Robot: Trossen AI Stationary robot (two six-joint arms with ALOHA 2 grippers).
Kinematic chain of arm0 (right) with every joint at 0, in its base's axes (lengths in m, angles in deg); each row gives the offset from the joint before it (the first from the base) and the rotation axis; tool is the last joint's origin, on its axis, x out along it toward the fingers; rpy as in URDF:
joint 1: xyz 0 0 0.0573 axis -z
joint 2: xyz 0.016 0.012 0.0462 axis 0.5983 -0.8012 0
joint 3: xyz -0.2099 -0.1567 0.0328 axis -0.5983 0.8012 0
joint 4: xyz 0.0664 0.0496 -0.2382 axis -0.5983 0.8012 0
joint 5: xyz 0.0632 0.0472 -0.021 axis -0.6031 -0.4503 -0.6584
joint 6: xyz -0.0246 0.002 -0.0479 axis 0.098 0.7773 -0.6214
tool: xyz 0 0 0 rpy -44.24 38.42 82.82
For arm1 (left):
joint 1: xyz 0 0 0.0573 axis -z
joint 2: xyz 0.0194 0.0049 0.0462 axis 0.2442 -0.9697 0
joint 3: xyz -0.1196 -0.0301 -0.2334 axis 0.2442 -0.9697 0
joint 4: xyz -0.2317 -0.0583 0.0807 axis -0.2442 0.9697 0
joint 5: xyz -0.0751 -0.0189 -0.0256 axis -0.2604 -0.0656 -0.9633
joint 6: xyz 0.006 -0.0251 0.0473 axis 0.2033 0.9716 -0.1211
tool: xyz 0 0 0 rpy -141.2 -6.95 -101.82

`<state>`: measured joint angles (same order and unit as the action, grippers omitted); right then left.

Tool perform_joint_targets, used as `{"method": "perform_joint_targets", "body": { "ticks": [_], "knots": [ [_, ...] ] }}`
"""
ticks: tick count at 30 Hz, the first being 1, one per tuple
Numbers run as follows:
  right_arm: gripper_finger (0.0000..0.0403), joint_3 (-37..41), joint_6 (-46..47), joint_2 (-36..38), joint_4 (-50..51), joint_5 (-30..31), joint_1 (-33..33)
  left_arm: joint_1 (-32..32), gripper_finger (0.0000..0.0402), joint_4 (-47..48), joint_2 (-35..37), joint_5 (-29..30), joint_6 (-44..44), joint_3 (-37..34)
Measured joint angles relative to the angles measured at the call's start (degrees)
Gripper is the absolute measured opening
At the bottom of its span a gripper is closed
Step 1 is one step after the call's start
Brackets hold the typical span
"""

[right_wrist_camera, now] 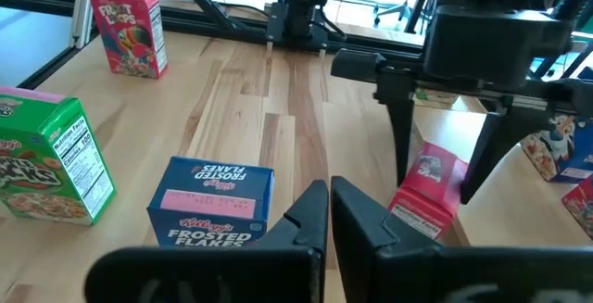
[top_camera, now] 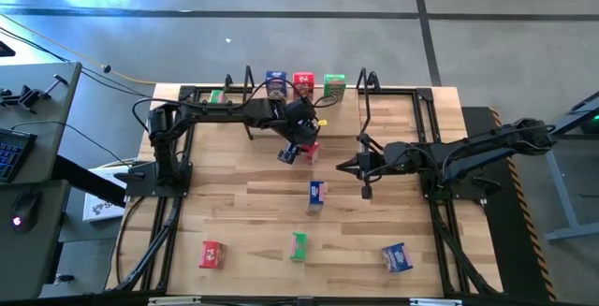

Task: Stack cereal on shelf
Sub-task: Put the top red cereal box on the shelf aligned with the other red cereal box

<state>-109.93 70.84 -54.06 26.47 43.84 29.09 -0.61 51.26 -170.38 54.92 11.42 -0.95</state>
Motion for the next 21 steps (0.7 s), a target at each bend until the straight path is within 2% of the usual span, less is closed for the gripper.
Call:
{"method": "perform_joint_targets", "body": {
  "ticks": [10,21],
  "knots": [
    [0.0004,0.0,-0.1,0.0,0.0,0.0,0.0,-0.8,0.0178,3.6,0.7,0.1,0.8,1.5],
    [0.0004,0.0,0.0,0.0,0.3,-0.5,0.0,-4.3,0.0177,11.1,0.7,4.7,3.9,11.6]
  ]
}}
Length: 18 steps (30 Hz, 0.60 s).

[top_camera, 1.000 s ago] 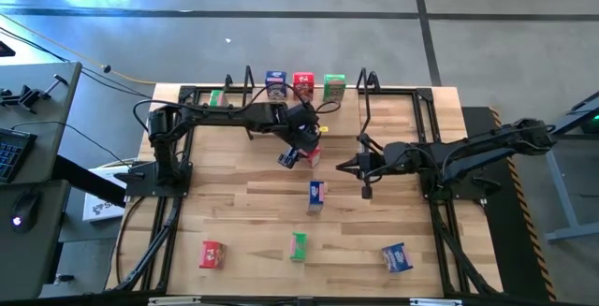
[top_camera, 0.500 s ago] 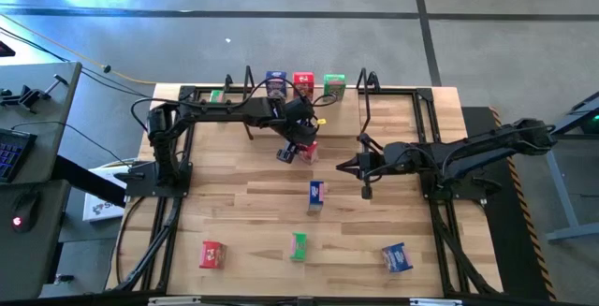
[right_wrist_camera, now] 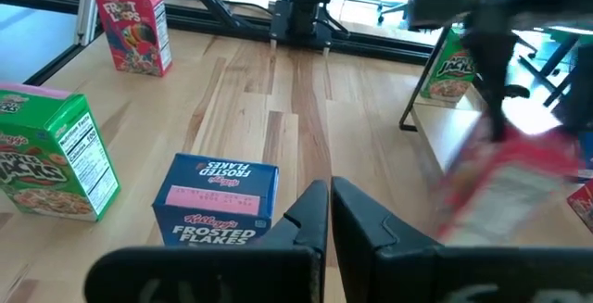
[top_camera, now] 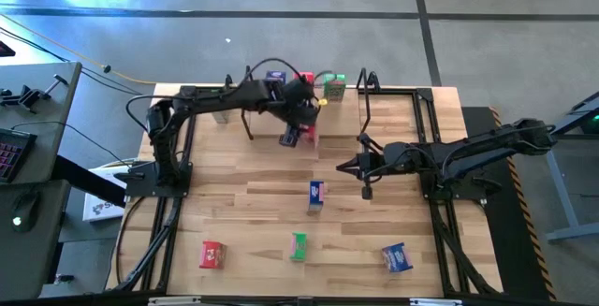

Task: Stack cereal on shelf
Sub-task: Put the top red cereal box on the shelf aligned with the other red cereal box

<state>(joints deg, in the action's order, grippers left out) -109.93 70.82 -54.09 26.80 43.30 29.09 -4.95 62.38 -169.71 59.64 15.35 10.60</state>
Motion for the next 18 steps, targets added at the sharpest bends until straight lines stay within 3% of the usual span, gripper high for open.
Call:
{"method": "perform_joint_targets", "body": {
  "ticks": [6,18],
  "knots": [
    [0.0004,0.0,0.0,0.0,0.1,-0.1,0.0,-4.7,0.0177,0.0,0.1,4.4,1.2,3.5],
    [0.0004,0.0,0.0,0.0,0.2,-0.1,0.0,-11.3,0.0177,-2.9,-1.1,3.6,1.7,3.7]
  ]
}}
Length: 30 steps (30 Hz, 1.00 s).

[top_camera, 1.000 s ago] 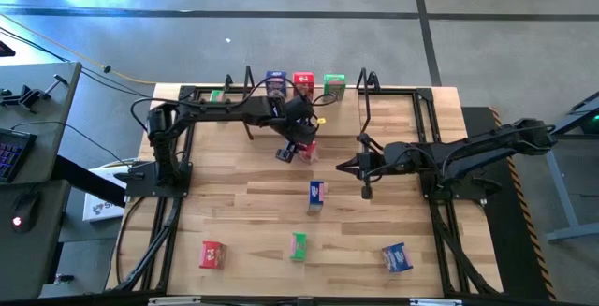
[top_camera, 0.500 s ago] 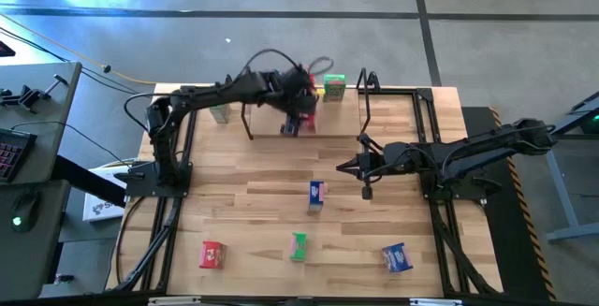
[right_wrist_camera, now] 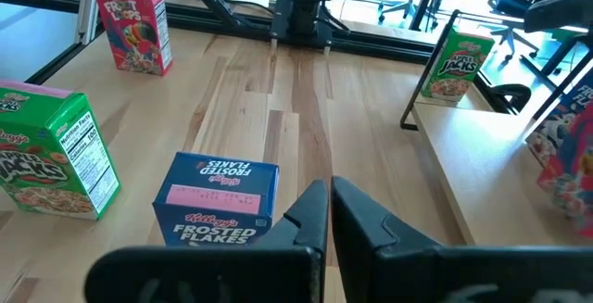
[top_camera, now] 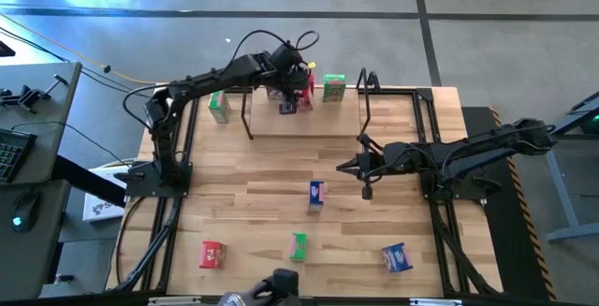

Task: Stack cereal on shelf
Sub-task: Put the top red cereal box on the shelf aligned with the other red cereal box

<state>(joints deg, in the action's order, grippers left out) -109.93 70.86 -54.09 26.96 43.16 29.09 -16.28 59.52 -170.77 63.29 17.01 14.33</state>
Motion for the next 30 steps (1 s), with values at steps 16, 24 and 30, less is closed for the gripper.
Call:
{"method": "perform_joint_targets", "body": {
  "ticks": [16,24,30],
  "knots": [
    [0.0004,0.0,0.3,0.0,0.0,0.0,0.0,0.0,0.0221,-0.6,-0.4,-0.5,0.6,0.0],
    [0.0004,0.0,1.3,0.0,0.0,0.0,0.0,0.0,0.0230,-0.6,-0.3,-0.5,-0.8,0.0],
    [0.0004,0.0,1.3,0.0,0.5,0.0,0.0,0.4,0.0211,-0.6,3.0,-3.9,-0.5,0.0]
  ]
}}
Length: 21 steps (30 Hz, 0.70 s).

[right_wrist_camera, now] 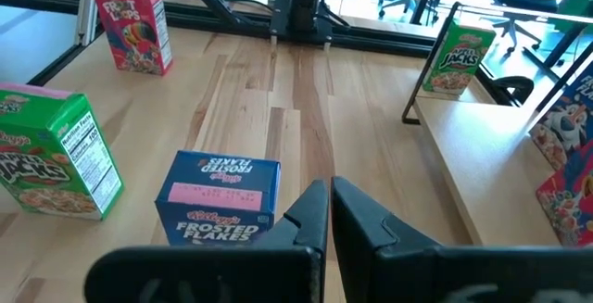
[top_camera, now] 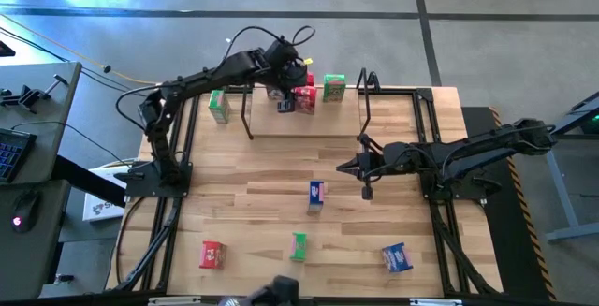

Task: Stack cereal on shelf
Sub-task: Put the top red cereal box on the shelf aligned with the other red cereal box

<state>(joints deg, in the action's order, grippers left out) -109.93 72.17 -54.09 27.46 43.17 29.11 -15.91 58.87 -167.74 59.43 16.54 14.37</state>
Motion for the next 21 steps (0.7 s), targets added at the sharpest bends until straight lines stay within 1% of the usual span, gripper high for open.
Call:
{"method": "perform_joint_targets", "body": {
  "ticks": [3,4,5,6,10,12,14,17,21],
  "knots": [
    [0.0004,0.0,0.0,0.0,0.4,0.1,0.0,0.2,0.0179,-0.2,1.0,-11.4,1.8,-0.7],
    [0.0004,0.0,-0.1,0.0,0.4,0.6,0.0,0.5,0.0164,-1.1,1.0,-14.3,2.4,-1.3],
    [0.0004,0.0,-0.1,0.0,0.4,1.0,0.0,1.0,0.0149,-3.1,1.0,-15.7,2.9,-2.5],
    [0.0004,0.0,-0.3,0.0,0.4,1.5,0.0,1.6,0.0132,-5.8,1.0,-15.5,3.3,-4.0],
    [0.0004,0.0,-1.0,0.0,0.3,2.5,0.4,3.7,0.0068,-17.1,0.7,-8.0,4.7,-9.7],
    [0.0004,0.0,0.0,0.0,0.3,3.4,0.8,4.2,0.0042,-20.5,0.2,-5.5,5.7,-10.8],
    [0.0004,0.0,1.2,0.0,0.3,4.7,1.4,4.4,0.0023,-21.1,-0.6,-3.0,6.9,-11.0],
    [0.0004,0.0,2.5,0.0,0.3,5.6,2.5,4.4,0.0006,-22.4,-1.9,1.8,7.6,-11.0],
    [0.0004,0.0,4.0,0.0,-0.3,7.3,3.8,4.4,0.0004,-23.0,-3.3,5.7,7.6,-11.0]
  ]
}}
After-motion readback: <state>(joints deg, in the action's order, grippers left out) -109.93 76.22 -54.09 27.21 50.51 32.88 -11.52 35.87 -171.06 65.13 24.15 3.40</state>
